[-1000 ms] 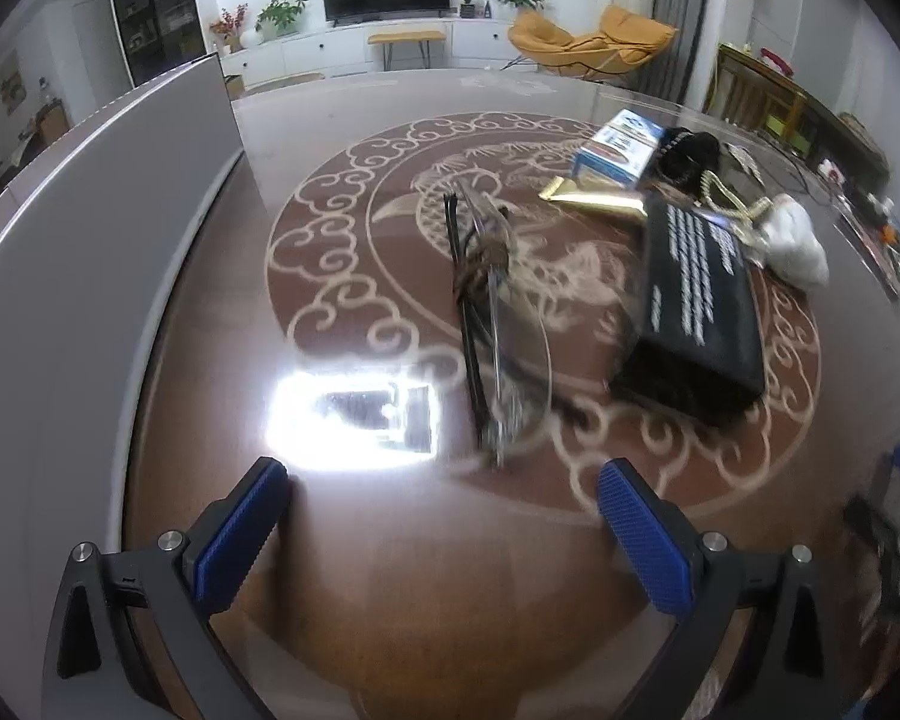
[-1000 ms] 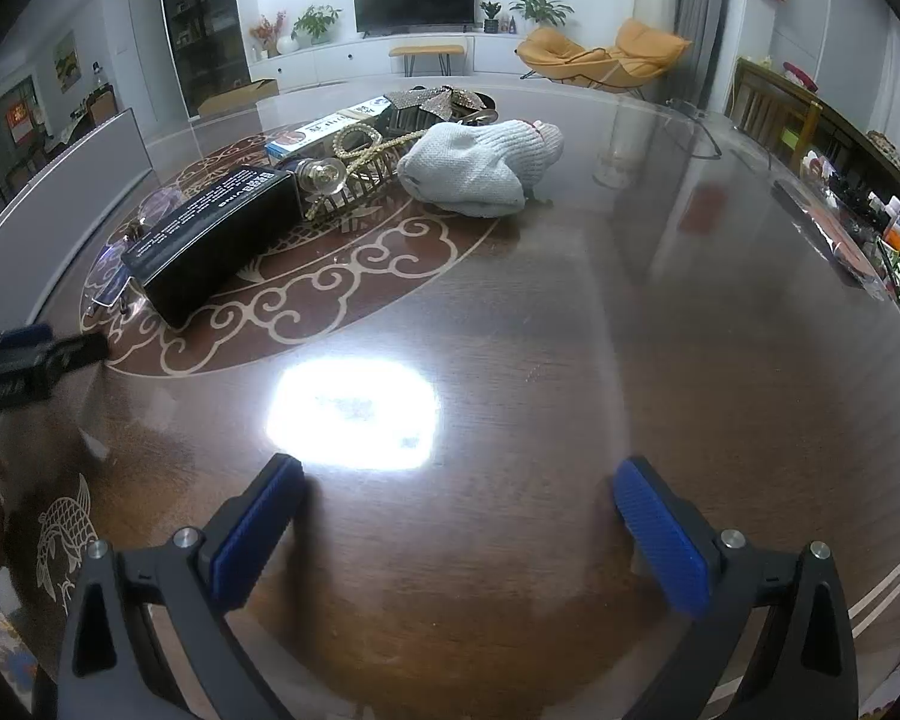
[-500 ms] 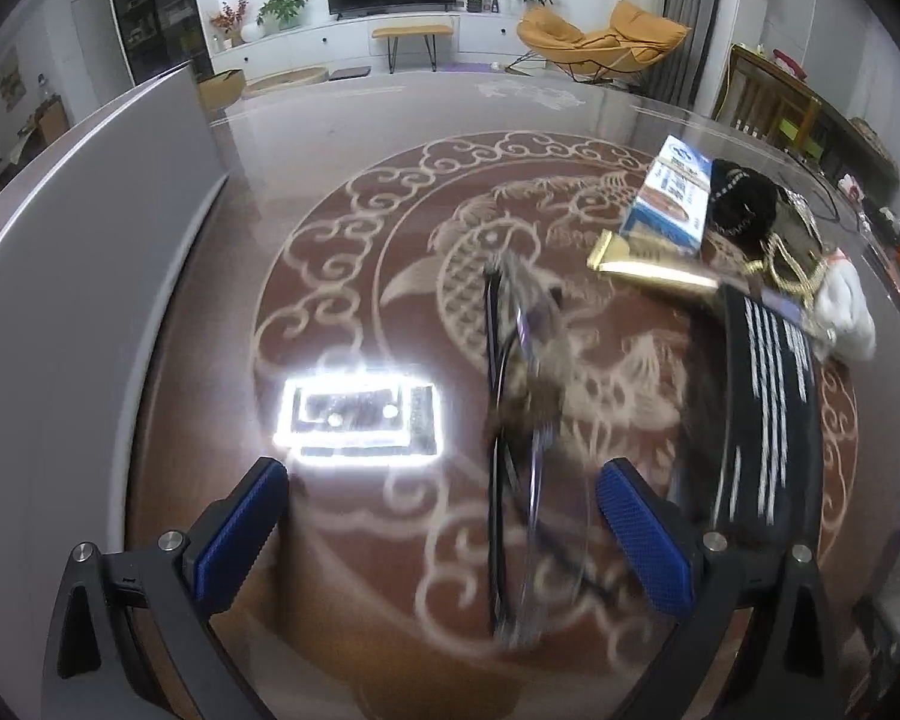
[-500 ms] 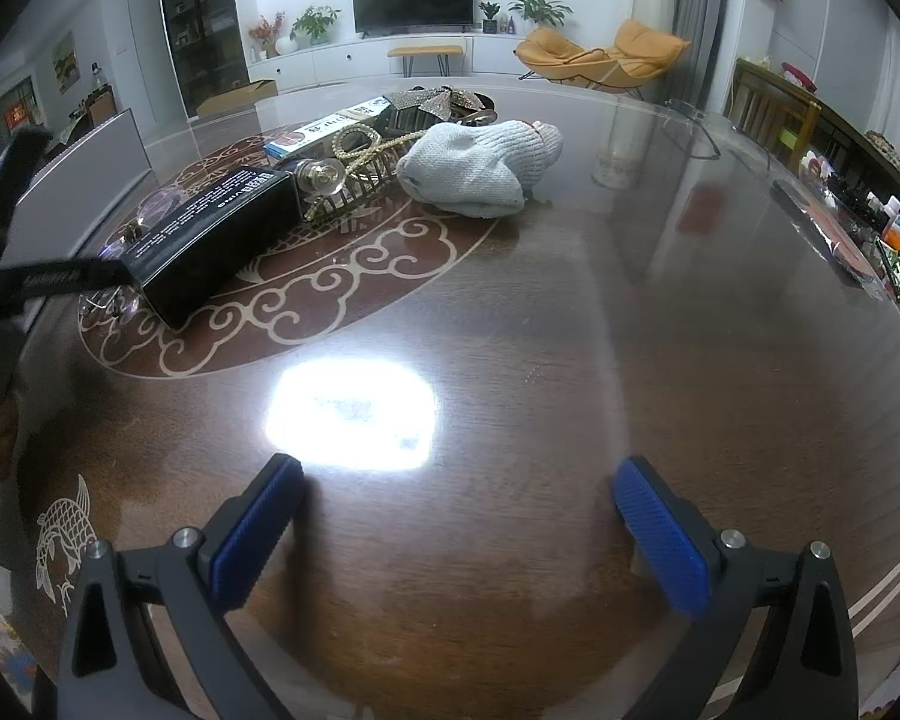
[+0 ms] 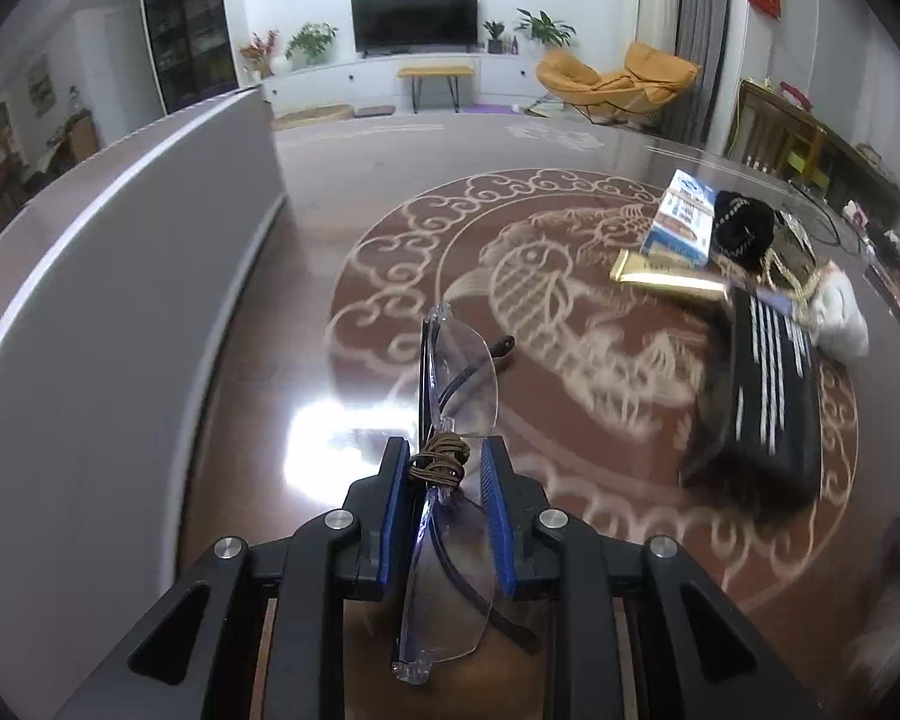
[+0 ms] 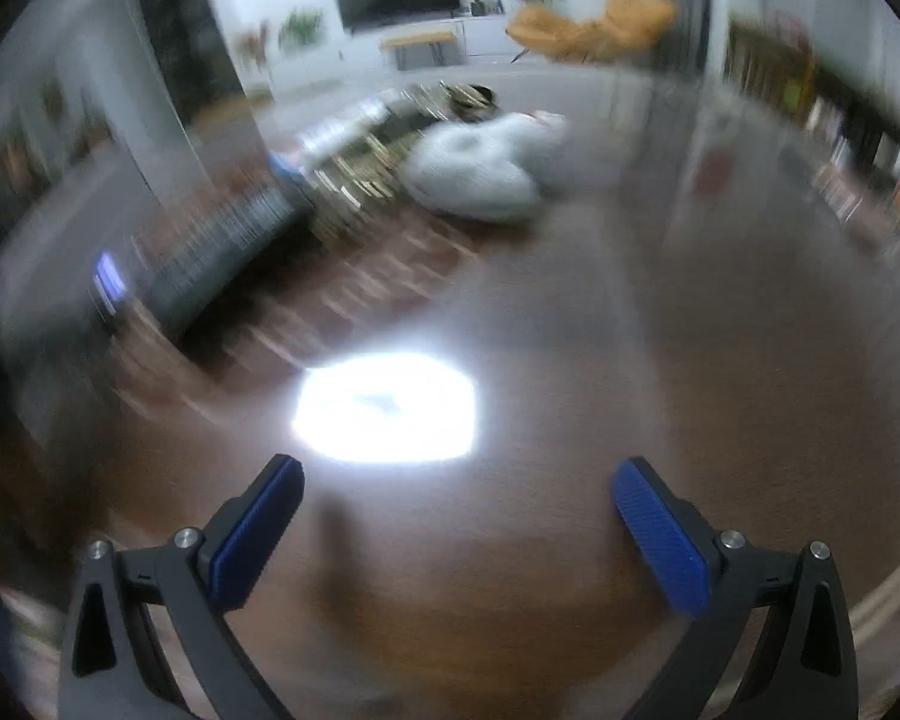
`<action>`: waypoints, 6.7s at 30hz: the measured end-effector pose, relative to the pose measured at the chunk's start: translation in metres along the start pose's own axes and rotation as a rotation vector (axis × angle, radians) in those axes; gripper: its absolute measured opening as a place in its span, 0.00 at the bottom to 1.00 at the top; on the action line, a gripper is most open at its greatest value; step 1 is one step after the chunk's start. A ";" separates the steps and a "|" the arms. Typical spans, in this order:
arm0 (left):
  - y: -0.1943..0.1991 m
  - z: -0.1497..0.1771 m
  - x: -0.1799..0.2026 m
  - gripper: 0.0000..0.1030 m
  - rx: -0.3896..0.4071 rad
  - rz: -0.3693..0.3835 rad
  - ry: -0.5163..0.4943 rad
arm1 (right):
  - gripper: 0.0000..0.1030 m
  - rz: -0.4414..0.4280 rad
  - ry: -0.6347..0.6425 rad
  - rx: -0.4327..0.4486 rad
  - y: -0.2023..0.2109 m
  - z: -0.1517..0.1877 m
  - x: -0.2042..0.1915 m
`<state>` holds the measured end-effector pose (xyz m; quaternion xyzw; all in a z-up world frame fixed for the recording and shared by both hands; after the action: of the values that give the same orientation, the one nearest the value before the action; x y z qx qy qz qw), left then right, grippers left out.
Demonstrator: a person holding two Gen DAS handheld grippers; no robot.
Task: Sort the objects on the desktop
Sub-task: 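Grasp the clear glasses with the left tool while the right tool grasps the black box, then lift the glasses and black box into the cardboard bin and release both, then return both tools to the table, then lower the left tool onto the gold tube and close on it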
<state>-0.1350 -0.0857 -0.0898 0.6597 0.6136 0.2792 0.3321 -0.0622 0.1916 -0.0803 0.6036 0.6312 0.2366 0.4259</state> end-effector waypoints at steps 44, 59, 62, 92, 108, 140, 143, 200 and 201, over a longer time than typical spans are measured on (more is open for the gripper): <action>0.023 0.033 0.070 0.84 -0.029 0.038 -0.038 | 0.93 0.076 0.336 0.028 -0.015 0.010 -0.014; 0.011 0.033 0.073 1.00 -0.073 0.074 -0.055 | 1.00 0.098 0.309 0.026 -0.018 0.014 -0.008; 0.011 0.033 0.073 1.00 -0.073 0.074 -0.054 | 1.00 0.098 0.309 0.026 -0.018 0.015 -0.008; 0.131 -0.002 0.031 0.19 0.083 0.288 0.032 | 0.57 -0.017 0.422 -0.090 0.052 -0.025 -0.075; 0.134 0.015 -0.258 0.19 -0.038 -0.068 0.300 | 0.57 -0.389 0.805 -0.066 0.036 0.007 -0.438; 0.167 -0.006 0.045 1.00 0.155 0.186 -0.029 | 0.99 0.159 0.300 0.063 -0.032 -0.007 -0.006; 0.107 0.011 0.083 1.00 0.053 0.170 -0.058 | 0.99 0.186 0.240 0.054 -0.032 -0.008 0.026; -0.096 -0.104 0.123 1.00 -0.163 -0.051 0.228 | 1.00 0.174 0.200 0.043 -0.031 -0.012 0.044; -0.098 -0.103 0.122 1.00 -0.166 -0.058 0.218 | 1.00 0.174 0.200 0.043 -0.031 -0.012 0.044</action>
<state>-0.2650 0.0484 -0.1068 0.5777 0.6395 0.3895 0.3249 -0.0851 0.2321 -0.1103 0.6385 0.6208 0.3179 0.3255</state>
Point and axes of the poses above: each gripper's, at about its wrist camera, not at the fingertips, and y roughly against the way its jaws point, x to its right, z to its underside, the point moved 7 cm from there along -y, roughly the way its jaws point, and after that the axes turned 1 degree about -y, right-handed, at the moved point
